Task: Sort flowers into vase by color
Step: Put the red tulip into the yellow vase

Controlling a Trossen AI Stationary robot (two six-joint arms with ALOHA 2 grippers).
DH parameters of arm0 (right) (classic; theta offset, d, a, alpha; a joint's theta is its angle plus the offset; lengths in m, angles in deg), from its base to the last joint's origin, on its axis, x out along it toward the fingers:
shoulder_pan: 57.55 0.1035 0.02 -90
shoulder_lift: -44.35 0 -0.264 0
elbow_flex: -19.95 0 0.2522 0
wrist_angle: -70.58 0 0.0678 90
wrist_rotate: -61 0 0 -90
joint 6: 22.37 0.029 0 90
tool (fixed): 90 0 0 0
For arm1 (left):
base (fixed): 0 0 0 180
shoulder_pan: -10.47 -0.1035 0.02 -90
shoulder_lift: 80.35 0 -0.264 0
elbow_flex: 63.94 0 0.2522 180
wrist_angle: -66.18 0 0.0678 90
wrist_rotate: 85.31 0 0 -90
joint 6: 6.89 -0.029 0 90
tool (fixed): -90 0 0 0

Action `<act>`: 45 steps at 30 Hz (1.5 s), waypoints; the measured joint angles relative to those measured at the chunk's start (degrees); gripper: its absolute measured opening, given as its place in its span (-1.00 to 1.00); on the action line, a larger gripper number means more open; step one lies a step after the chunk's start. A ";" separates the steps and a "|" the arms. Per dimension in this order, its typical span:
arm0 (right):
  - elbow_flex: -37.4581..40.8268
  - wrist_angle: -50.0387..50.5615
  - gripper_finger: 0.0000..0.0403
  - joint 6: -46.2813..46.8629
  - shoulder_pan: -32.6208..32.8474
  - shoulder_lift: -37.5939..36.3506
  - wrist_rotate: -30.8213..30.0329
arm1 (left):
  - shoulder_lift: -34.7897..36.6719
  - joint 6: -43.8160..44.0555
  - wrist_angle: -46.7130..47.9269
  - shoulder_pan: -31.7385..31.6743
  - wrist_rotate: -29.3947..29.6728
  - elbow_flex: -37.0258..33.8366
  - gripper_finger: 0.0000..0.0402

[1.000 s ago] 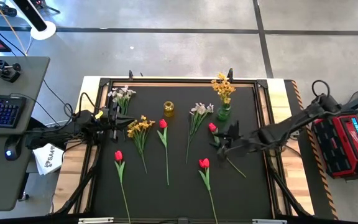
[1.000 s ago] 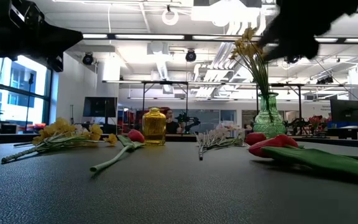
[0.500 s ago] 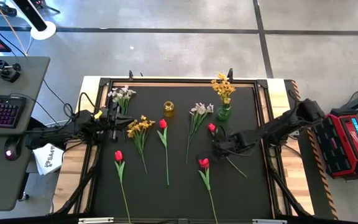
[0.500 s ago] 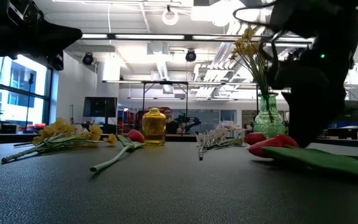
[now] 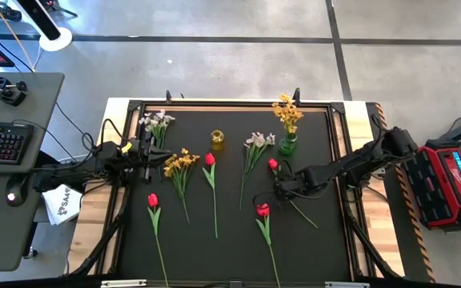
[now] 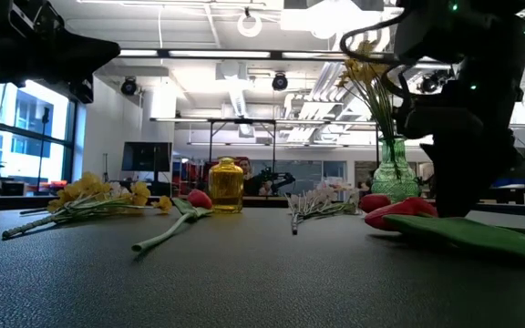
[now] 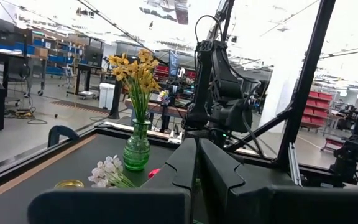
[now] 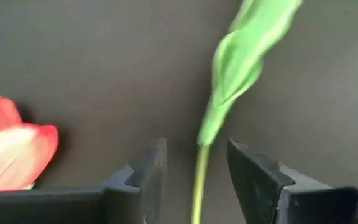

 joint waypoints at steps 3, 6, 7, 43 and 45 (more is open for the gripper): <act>0.00 0.16 -0.33 1.17 0.00 0.01 -1.53 | 0.01 0.01 0.13 0.00 -0.74 0.00 -0.96; 0.00 0.14 -0.42 1.15 0.02 0.01 -1.53 | 0.00 -0.01 0.13 0.01 -1.18 0.00 -0.96; 0.00 0.12 -0.45 1.14 0.02 0.01 -1.53 | 0.02 -0.01 0.11 0.01 -1.17 0.00 -0.96; 0.04 -29.72 -1.00 -17.39 8.15 -1.67 -21.04 | 0.00 -3.17 1.58 0.02 -5.68 0.00 -0.96; 0.04 -35.19 -1.00 -22.73 9.00 -1.63 -22.12 | 0.00 -3.17 1.57 0.02 -5.69 0.00 -0.96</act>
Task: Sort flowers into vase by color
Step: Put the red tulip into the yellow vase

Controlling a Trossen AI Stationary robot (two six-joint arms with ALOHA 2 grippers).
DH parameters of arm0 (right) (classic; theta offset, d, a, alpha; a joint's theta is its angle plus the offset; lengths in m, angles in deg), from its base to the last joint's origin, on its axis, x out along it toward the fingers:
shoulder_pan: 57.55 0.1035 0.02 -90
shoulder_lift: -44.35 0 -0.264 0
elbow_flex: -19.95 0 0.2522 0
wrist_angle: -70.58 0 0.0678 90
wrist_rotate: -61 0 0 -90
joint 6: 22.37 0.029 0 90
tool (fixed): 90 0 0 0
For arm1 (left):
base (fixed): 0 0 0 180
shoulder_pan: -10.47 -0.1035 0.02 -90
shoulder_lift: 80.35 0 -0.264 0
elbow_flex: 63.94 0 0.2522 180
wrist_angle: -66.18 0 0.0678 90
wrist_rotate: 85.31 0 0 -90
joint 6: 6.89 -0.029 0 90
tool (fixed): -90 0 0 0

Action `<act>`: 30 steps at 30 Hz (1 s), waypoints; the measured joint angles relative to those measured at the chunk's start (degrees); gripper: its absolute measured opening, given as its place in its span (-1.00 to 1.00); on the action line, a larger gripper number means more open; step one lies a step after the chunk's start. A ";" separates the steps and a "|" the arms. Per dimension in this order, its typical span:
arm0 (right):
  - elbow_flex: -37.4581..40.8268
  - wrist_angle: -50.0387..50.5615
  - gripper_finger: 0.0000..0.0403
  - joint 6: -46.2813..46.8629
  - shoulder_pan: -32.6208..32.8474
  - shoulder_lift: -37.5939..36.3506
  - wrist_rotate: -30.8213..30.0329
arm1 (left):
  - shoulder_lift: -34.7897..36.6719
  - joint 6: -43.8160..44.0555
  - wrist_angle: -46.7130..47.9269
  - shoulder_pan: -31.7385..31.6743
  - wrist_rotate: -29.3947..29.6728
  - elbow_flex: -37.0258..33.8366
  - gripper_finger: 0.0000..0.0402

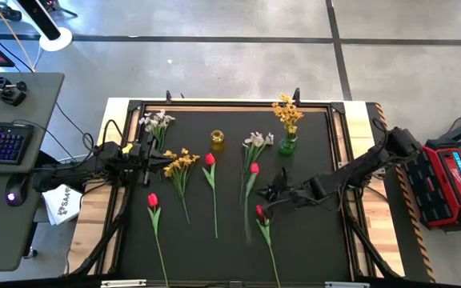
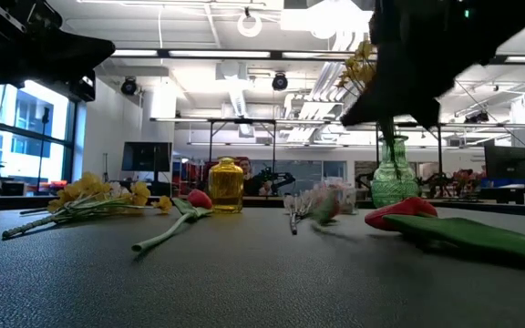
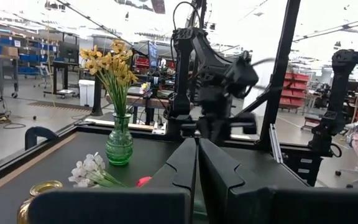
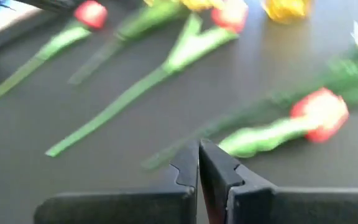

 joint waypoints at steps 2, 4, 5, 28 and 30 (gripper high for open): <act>0.00 -4.61 -1.00 -3.91 0.46 0.00 -0.81 | 0.01 0.00 -0.02 -0.01 0.00 0.00 -0.96; 0.00 -6.71 -1.00 -5.02 0.47 -0.02 -1.64 | 0.00 0.12 -0.01 0.00 -0.17 0.00 -0.96; 0.00 -6.85 -1.00 -5.00 0.33 -0.02 -1.84 | 0.00 0.13 -0.01 0.04 -0.67 0.00 -0.96; -27.76 37.42 -0.38 20.14 -0.50 13.42 35.93 | -6.95 -3.04 -2.61 9.77 9.25 0.04 -0.96; -28.19 37.53 -0.30 26.38 0.62 15.80 40.59 | -7.44 -3.62 -2.60 9.76 9.27 0.04 -0.96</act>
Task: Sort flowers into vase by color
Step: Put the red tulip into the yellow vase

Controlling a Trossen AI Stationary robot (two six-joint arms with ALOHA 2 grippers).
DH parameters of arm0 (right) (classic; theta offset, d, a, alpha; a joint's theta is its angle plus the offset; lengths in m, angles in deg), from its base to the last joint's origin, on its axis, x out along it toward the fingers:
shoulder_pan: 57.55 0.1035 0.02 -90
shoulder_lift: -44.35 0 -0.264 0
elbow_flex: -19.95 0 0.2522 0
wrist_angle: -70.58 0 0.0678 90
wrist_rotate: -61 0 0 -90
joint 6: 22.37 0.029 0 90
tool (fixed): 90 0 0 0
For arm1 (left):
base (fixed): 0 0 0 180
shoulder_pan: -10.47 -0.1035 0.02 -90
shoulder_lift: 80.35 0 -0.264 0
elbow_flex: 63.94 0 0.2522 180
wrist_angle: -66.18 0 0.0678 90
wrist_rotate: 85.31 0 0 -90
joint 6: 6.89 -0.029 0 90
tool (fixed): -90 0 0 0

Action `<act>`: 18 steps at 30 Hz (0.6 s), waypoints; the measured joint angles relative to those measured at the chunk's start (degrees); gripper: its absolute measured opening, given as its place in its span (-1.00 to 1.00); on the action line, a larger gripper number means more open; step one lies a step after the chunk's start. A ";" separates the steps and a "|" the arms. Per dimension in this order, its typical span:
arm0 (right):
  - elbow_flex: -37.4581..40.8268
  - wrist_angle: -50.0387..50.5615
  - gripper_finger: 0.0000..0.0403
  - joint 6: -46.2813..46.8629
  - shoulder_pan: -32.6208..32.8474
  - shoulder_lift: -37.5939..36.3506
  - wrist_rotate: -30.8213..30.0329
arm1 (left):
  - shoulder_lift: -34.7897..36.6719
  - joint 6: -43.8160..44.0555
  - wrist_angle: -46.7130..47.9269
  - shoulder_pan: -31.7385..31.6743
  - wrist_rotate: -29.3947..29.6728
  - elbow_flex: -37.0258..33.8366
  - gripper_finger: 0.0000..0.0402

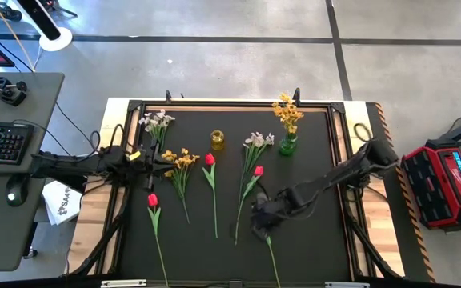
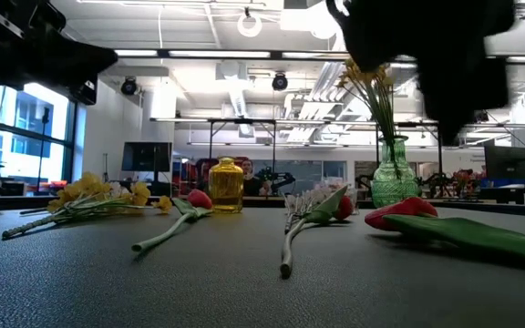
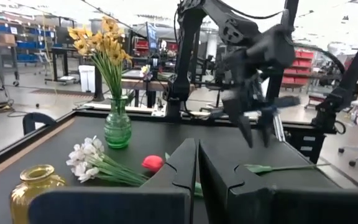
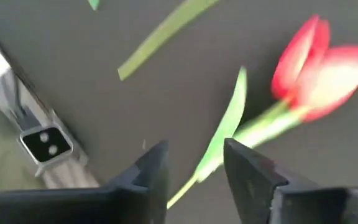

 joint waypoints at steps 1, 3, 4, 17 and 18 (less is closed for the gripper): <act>-0.14 -0.09 -0.26 2.54 0.57 1.06 2.33 | -0.20 -0.48 0.01 -0.01 0.06 0.00 -0.96; -0.20 -0.05 -0.19 7.00 1.59 2.95 4.76 | -0.48 -1.39 -0.01 -0.01 0.13 0.00 -0.96; -0.20 0.00 -0.17 8.87 2.11 3.98 4.70 | -0.54 -1.73 -0.01 -0.01 0.13 0.00 -0.96; -0.20 -4.22 -0.27 18.49 4.93 9.44 0.21 | -0.49 -3.90 -0.14 -0.01 0.05 0.00 -0.96; -0.20 -4.18 -0.28 18.49 5.13 9.47 -0.64 | -0.49 -3.88 -0.14 -0.01 0.04 0.00 -0.96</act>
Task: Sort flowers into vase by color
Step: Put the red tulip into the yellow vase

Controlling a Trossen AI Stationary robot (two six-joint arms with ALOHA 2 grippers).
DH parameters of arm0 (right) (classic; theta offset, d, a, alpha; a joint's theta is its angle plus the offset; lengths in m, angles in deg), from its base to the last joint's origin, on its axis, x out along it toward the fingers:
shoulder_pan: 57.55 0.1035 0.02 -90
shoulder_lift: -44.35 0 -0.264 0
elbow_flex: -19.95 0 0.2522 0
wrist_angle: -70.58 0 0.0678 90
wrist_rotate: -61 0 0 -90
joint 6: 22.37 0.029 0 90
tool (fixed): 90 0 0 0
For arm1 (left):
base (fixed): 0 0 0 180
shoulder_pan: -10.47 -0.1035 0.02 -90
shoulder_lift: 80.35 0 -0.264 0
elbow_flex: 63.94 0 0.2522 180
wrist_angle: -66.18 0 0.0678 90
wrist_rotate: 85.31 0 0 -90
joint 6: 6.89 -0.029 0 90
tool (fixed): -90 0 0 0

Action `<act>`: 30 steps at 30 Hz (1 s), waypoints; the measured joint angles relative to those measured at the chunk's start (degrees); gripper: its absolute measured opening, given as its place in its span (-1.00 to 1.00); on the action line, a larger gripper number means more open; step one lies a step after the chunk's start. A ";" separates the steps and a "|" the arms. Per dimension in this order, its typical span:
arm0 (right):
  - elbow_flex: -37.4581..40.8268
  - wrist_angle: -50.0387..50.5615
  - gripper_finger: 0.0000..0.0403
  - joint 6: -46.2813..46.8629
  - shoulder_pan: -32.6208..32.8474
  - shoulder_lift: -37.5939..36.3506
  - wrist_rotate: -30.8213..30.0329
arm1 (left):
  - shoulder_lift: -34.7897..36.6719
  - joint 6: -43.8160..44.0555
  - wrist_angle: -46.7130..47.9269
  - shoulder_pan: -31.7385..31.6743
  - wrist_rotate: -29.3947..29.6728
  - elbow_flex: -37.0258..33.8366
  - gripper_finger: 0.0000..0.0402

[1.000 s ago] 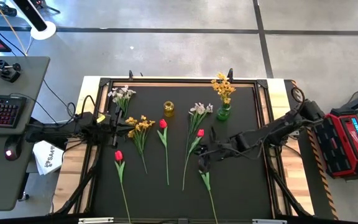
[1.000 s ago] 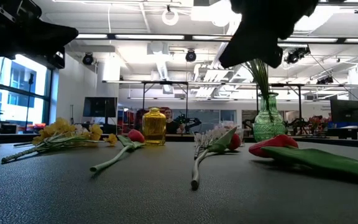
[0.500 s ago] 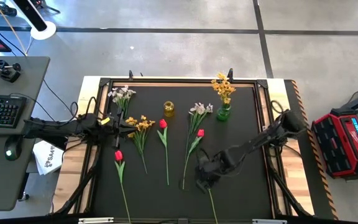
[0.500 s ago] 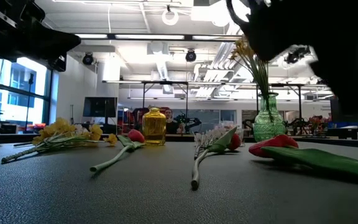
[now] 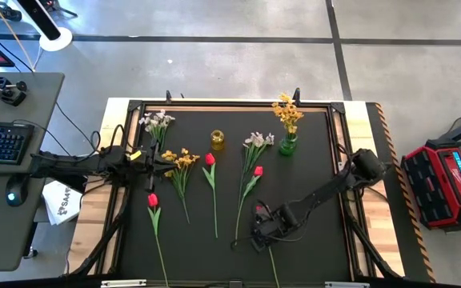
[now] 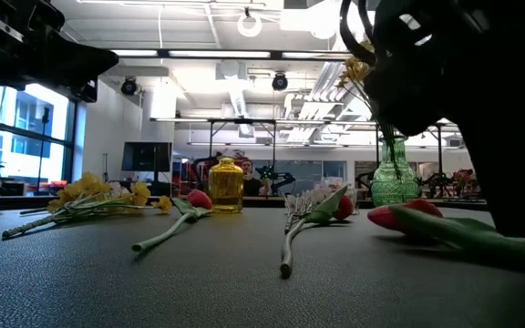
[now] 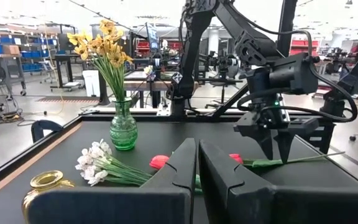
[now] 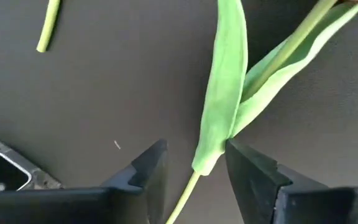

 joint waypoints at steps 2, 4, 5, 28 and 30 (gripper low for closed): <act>0.00 0.01 -0.31 -0.03 0.24 0.00 -1.40 | 0.00 0.01 -0.07 0.00 -0.09 0.00 -0.96; 0.00 0.40 -0.34 -0.49 0.40 0.00 -2.26 | 0.00 0.01 -0.64 0.00 -0.09 0.00 -0.96; 0.00 0.72 -0.35 -0.71 0.40 0.00 -3.11 | 0.00 0.08 -0.92 0.00 -0.10 0.00 -0.96; -1.01 4.81 -0.98 -10.20 5.56 -4.17 -22.02 | 0.00 1.46 -0.66 0.51 -0.20 0.00 -0.96; -1.10 4.97 -0.98 -11.51 6.96 -6.00 -28.04 | 0.00 1.08 -0.66 0.90 -0.19 0.00 -0.96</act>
